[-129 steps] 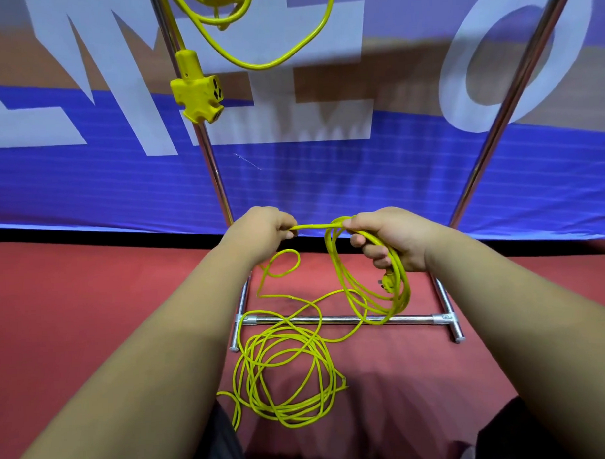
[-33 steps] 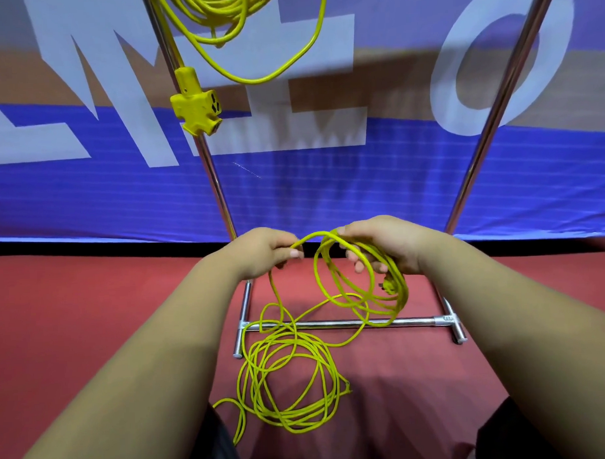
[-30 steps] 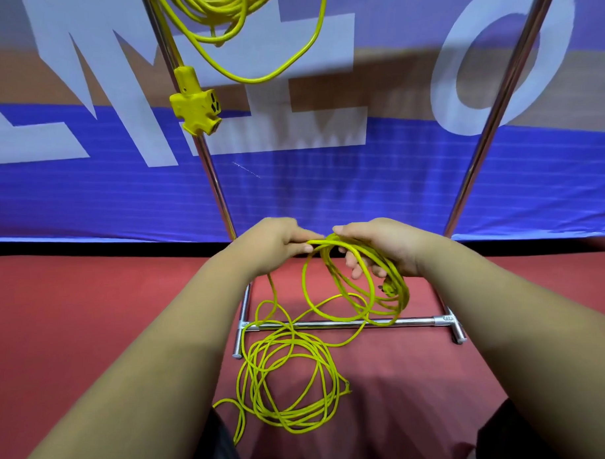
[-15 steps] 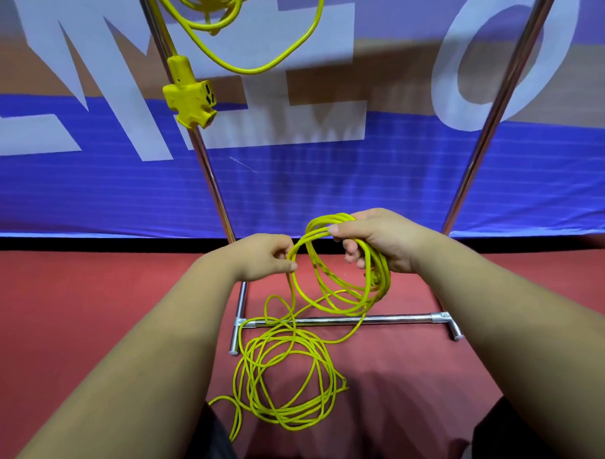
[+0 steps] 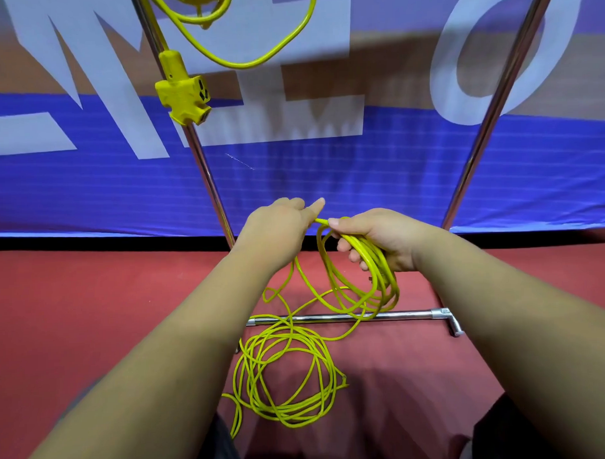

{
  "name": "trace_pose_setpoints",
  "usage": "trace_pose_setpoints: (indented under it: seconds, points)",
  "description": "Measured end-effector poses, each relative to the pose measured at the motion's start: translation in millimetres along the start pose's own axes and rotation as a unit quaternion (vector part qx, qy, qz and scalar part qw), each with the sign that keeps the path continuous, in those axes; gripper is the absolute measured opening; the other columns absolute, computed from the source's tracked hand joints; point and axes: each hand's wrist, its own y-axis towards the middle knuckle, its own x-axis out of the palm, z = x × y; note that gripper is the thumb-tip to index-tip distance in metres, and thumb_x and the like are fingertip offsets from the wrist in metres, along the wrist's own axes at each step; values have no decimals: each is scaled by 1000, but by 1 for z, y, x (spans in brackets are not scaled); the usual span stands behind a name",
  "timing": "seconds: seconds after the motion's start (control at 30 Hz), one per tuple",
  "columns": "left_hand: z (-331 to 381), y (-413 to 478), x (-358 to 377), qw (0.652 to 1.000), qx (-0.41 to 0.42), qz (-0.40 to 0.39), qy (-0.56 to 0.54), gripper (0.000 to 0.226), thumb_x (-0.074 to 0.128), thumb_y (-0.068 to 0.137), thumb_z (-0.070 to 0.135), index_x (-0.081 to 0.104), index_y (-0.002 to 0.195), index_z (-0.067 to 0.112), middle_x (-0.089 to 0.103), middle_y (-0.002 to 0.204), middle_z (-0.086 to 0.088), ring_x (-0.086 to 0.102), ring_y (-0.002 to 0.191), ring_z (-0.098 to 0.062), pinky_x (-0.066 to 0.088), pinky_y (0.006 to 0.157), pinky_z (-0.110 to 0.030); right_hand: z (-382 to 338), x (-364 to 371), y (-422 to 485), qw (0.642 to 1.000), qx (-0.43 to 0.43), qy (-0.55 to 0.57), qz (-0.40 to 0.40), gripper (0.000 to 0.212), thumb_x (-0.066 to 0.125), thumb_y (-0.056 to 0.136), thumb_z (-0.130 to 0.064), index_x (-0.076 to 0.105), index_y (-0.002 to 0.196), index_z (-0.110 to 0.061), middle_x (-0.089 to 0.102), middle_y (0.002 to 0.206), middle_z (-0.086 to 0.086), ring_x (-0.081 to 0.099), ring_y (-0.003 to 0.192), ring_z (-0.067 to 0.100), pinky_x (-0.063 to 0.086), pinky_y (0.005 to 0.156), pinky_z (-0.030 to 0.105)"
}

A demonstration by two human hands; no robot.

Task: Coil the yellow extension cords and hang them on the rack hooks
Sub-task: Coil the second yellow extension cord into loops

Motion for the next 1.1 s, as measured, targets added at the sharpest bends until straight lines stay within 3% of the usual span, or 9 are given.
trace_pose_setpoints:
  seconds: [0.2,0.37,0.47,0.53,0.6,0.77,0.83,0.93,1.1]
  points:
    - [-2,-8,-10,994,19,31,-102,68,52,102,12,33,159,43,43,112,-2,54,80,-26,46,57,-40,-2,-2,-2,999,5,37,11,39,58,105,-48,75,105,-12,82,97,0,71,63,7,53,50,25]
    - [6,-7,-10,982,81,45,-162,54,55,105,21,44,155,38,42,103,6,49,80,-17,46,64,-37,-4,0,-5,999,14,48,-5,39,56,106,-48,78,103,-16,82,101,-3,65,59,5,51,50,22]
    - [6,-2,-12,965,26,22,-260,46,65,101,33,57,145,22,55,103,3,60,94,-22,50,83,-41,-4,0,-4,997,8,71,-17,33,63,103,-45,75,101,-14,76,90,-5,54,51,6,44,45,20]
    - [1,-6,-8,943,-12,1,-332,40,73,95,33,58,130,21,63,96,8,62,88,-15,52,81,-35,-4,-1,-1,996,-3,79,-35,26,68,101,-41,68,100,-15,64,80,-5,40,45,5,33,41,19]
    - [-5,-10,1,944,-41,-39,-324,40,73,91,26,49,122,21,64,90,10,62,82,-13,53,76,-37,-5,-3,1,996,-7,76,-46,21,69,100,-37,62,96,-18,55,75,-5,31,42,4,25,40,19]
    - [-13,-11,17,949,-94,-84,-291,23,65,94,28,54,114,24,62,86,8,61,85,-18,49,70,-37,-6,-1,0,998,3,42,-52,17,70,100,-35,66,94,-19,50,72,-4,27,40,5,23,39,20]
    - [-15,-8,23,958,-79,-102,-255,15,59,101,34,63,111,23,55,88,3,58,89,-24,45,71,-37,-5,-1,1,999,4,21,-43,16,69,100,-34,69,97,-19,52,71,-4,30,41,6,26,40,21]
    - [-12,-8,32,957,-70,-155,-235,31,49,105,49,69,113,27,49,90,1,54,93,-25,46,81,-40,-3,-2,-1,999,10,-8,-39,14,69,100,-30,72,101,-16,64,76,-2,43,45,8,35,41,21]
    - [-3,-13,42,937,-48,-153,-309,32,52,105,47,72,113,23,71,98,-3,65,96,-25,52,86,-40,-1,-3,-2,998,35,3,-44,14,68,102,-25,74,110,-15,80,96,0,71,69,8,52,49,23]
